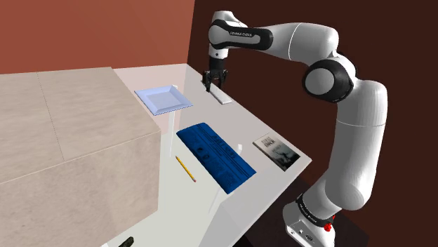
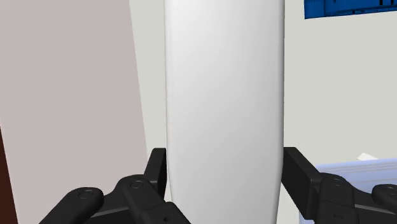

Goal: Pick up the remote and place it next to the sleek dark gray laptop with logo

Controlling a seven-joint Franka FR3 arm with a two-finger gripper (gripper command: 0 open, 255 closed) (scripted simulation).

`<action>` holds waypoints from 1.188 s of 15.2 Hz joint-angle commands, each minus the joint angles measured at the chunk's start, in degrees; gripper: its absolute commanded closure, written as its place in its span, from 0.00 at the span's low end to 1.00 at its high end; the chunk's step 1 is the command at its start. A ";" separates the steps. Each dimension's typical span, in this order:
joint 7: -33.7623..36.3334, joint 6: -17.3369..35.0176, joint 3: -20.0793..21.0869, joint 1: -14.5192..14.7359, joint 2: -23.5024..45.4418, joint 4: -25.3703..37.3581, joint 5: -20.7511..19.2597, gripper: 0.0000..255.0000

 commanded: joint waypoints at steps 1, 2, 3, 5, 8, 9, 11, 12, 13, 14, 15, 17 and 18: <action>2.17 0.65 0.61 1.56 -1.36 -1.99 0.03 1.00; 3.30 0.93 0.95 2.37 -1.89 -2.80 0.05 1.00; 4.43 1.19 1.30 3.18 -2.36 -3.52 0.07 1.00; 6.70 1.62 2.01 4.80 -3.11 -4.68 0.13 1.00; 10.15 2.05 3.10 7.23 -3.81 -5.76 0.22 1.00; 11.30 2.15 3.48 8.03 -3.93 -5.96 0.25 1.00; 13.61 2.26 4.22 9.66 -4.01 -6.09 0.30 1.00; 14.78 2.28 4.59 10.48 -3.97 -6.04 0.32 1.00; 15.94 2.28 4.96 11.30 -3.86 -5.90 0.33 1.00; 17.10 2.25 5.33 12.12 -3.71 -5.68 0.34 1.00; 18.26 2.19 5.68 12.95 -3.50 -5.37 0.35 1.00; 20.59 2.00 6.41 14.61 -2.90 -4.50 0.33 1.00; 21.75 1.87 6.78 15.44 -2.52 -3.94 0.30 1.00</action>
